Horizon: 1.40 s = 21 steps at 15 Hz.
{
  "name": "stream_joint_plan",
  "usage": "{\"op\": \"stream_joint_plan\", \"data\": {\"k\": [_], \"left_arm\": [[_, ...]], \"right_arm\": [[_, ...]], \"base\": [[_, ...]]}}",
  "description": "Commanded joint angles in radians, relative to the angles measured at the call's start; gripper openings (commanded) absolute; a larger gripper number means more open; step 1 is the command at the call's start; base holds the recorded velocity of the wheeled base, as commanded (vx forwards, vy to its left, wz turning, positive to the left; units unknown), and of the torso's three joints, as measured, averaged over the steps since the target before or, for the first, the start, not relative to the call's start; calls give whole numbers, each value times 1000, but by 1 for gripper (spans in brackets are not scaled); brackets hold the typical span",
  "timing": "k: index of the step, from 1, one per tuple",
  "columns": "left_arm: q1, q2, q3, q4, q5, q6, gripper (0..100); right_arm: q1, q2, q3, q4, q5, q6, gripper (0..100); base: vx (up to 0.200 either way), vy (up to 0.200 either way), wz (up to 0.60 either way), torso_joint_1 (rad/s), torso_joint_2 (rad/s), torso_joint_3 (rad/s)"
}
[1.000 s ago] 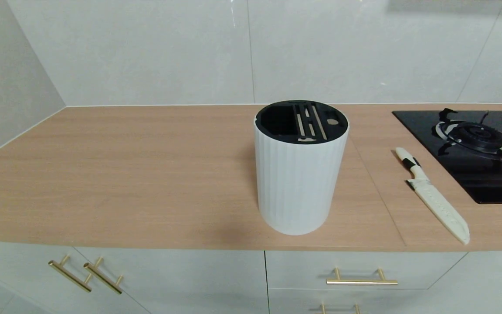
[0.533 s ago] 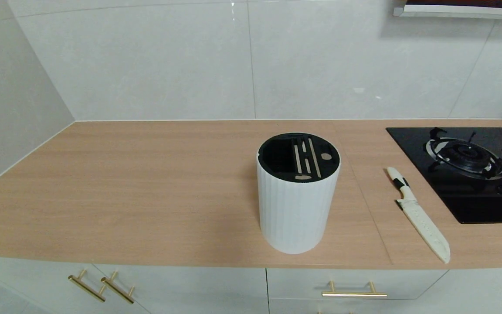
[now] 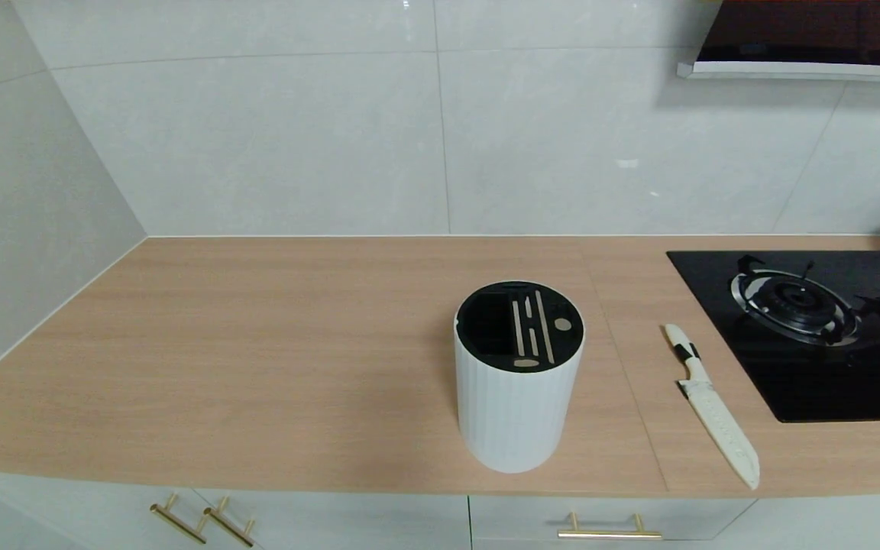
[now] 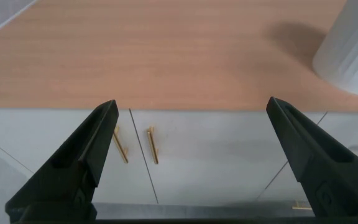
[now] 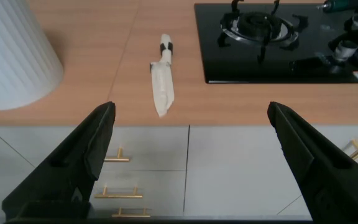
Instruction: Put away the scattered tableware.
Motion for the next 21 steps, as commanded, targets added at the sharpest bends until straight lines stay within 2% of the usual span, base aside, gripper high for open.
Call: {"op": "stream_joint_plan", "data": {"k": [1, 4, 14, 16, 17, 19, 20, 21], "left_arm": [[0, 0, 0, 0, 0, -2, 100], [0, 0, 0, 0, 0, -2, 100], [0, 0, 2, 0, 0, 2, 100], [0, 0, 2, -2, 0, 3, 100], [0, 0, 2, -2, -2, 8, 100], [0, 0, 2, -2, -2, 18, 100], [0, 0, 2, -2, -2, 18, 100], [0, 0, 2, -2, -2, 17, 100]], "right_arm": [[0, 2, 0, 0, 0, 0, 100], [0, 2, 0, 0, 0, 0, 100], [0, 2, 0, -5, -3, -12, 100], [3, 25, -123, -18, 0, -5, 100], [22, 91, -181, -9, 3, 5, 100], [49, 255, -219, -9, 43, 3, 100], [49, 255, -219, -9, 43, 3, 100], [52, 506, -255, -15, 46, -1, 100]], "base": [[0, 0, 0, 203, -403, -203], [0, 0, 0, 136, -268, -134], [0, 0, 0, 3, -5, -3], [0, 0, 0, 0, 0, 0], [0, 0, 0, 0, 0, 0], [0, 0, 0, 0, 0, 0], [0, 0, 0, 0, 0, 0], [0, 0, 0, 0, 0, 0]]}}
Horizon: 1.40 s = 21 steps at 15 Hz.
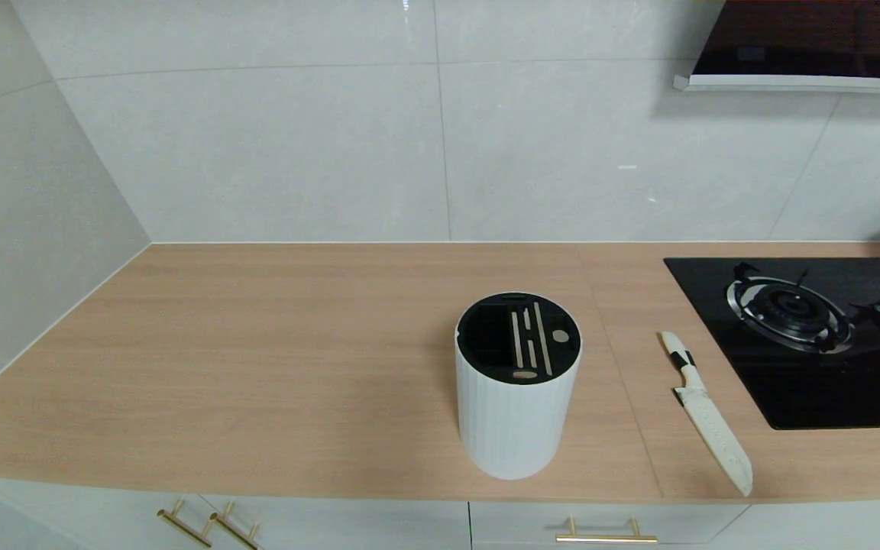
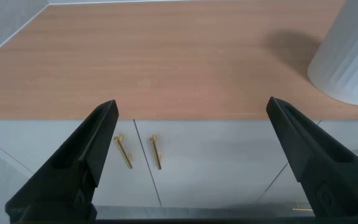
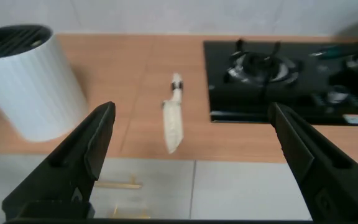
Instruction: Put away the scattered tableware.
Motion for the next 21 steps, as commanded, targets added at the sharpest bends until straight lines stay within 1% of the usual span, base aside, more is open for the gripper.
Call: {"op": "stream_joint_plan", "data": {"k": [1, 2, 4, 5, 7, 9, 10, 11, 12, 14, 17, 19, 21], "left_arm": [[0, 0, 0, 0, 0, -2, 100], [0, 0, 0, 0, 0, -3, 100], [0, 0, 0, 0, 0, -3, 100], [0, 0, 0, 0, 0, -2, 100], [0, 0, 0, 0, 0, -3, 100], [0, 0, 0, 0, 0, -2, 100], [-1, 0, 0, 0, 0, -2, 100], [-1, 0, 0, 0, 0, -2, 100], [-1, 0, 0, 0, 0, -2, 100], [-1, 0, 0, 0, 0, -3, 100], [-1, 0, 0, 0, 0, -3, 100], [-1, 0, -2, 0, 0, -3, 100], [-1, 0, 0, 0, 0, -3, 100]], "right_arm": [[18, 424, -91, -7, 17, -2, 100], [20, 481, -108, -7, 20, -4, 100], [73, 754, -199, -15, 20, -18, 100], [92, 857, -235, -27, 15, -16, 100], [102, 1046, -297, -79, 11, -15, 100], [109, 1196, -317, -171, 11, -16, 100], [124, 1270, -318, -250, -3, -18, 100], [138, 1371, -323, -365, -39, -21, 100], [142, 1444, -334, -432, -68, -27, 100], [155, 1566, -363, -504, -97, -30, 100], [153, 1678, -378, -578, -98, -30, 100], [129, 1760, -387, -667, -94, -30, 100], [90, 1813, -392, -717, -83, -30, 100]], "base": [[0, 0, 0, 0, 0, 0], [0, 0, 0, 0, 0, 0], [0, 0, 0, 0, 0, 0], [0, 0, 0, 0, 0, 0], [0, 0, 0, 0, 0, 0], [0, 0, 0, 0, 0, 0], [0, 0, 0, 0, 0, 0], [0, 0, 0, 0, 0, 0], [0, 0, 0, 0, 0, 0], [0, 0, 0, 0, 0, 0], [0, 0, 0, 0, 0, 0], [0, 0, 0, 0, 0, 0], [0, 0, 0, 0, 0, 0]]}}
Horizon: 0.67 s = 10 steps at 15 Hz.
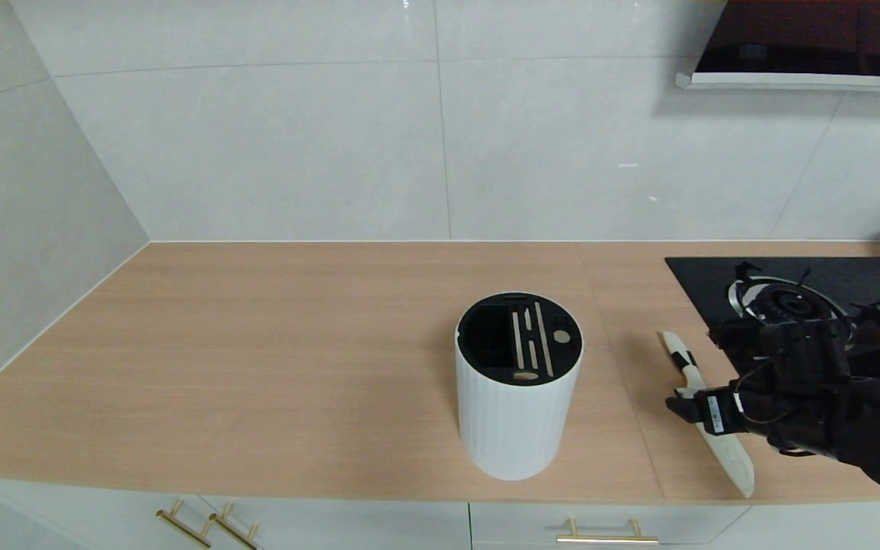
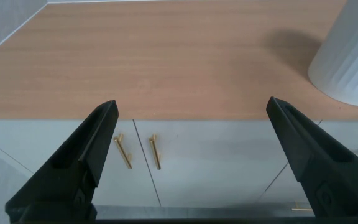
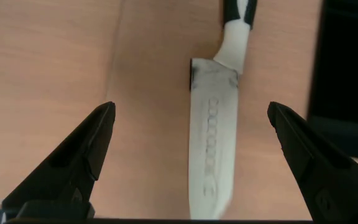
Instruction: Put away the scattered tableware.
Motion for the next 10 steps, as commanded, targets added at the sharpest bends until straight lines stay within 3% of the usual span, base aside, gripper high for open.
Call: {"op": "stream_joint_plan", "data": {"k": [1, 10], "left_arm": [[0, 0, 0, 0, 0, 0, 100], [0, 0, 0, 0, 0, 0, 100]], "right_arm": [[-34, 89, -8, -24, 4, -2, 100], [-57, 153, -67, -83, 36, -2, 100]], "base": [[0, 0, 0, 0, 0, 0], [0, 0, 0, 0, 0, 0]]}}
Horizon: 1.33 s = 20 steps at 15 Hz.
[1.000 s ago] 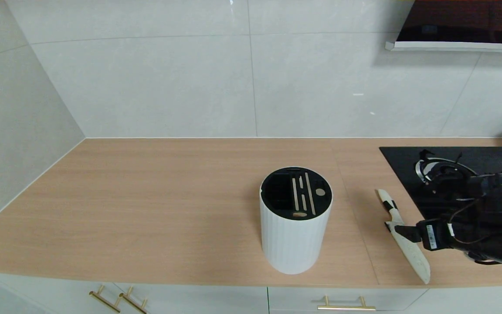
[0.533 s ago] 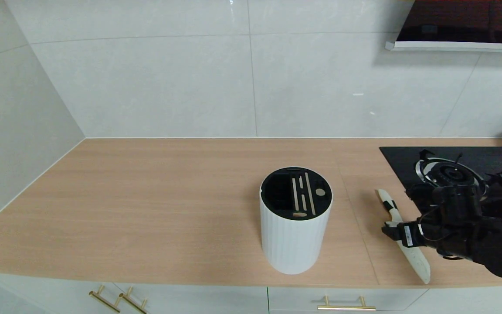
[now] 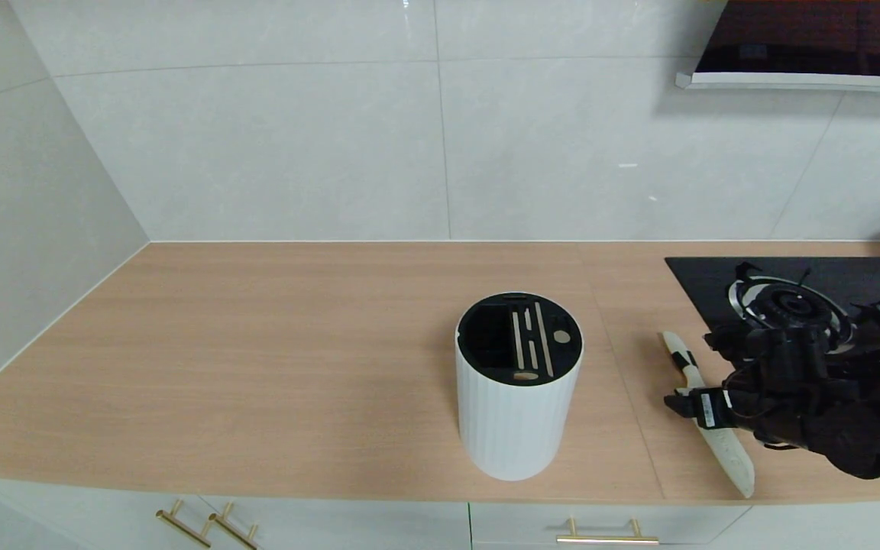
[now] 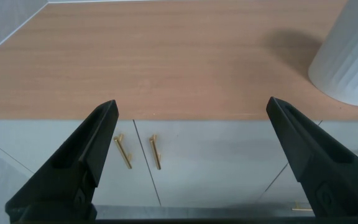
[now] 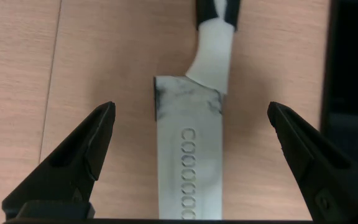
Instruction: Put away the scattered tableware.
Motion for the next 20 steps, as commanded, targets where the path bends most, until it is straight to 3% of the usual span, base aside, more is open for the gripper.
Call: {"op": "stream_joint_plan", "data": {"k": [1, 17, 18, 20], "left_arm": [[0, 0, 0, 0, 0, 0, 100], [0, 0, -1, 0, 0, -1, 100], [0, 0, 0, 0, 0, -1, 100], [0, 0, 0, 0, 0, -1, 100]], "right_arm": [[0, 10, -4, 0, 0, 1, 100], [0, 37, -12, -2, -5, 4, 100], [0, 42, -12, -2, -5, 4, 0], [0, 57, -12, -11, -5, 2, 0]], "base": [[0, 0, 0, 0, 0, 0], [0, 0, 0, 0, 0, 0], [0, 0, 0, 0, 0, 0], [0, 0, 0, 0, 0, 0]]}}
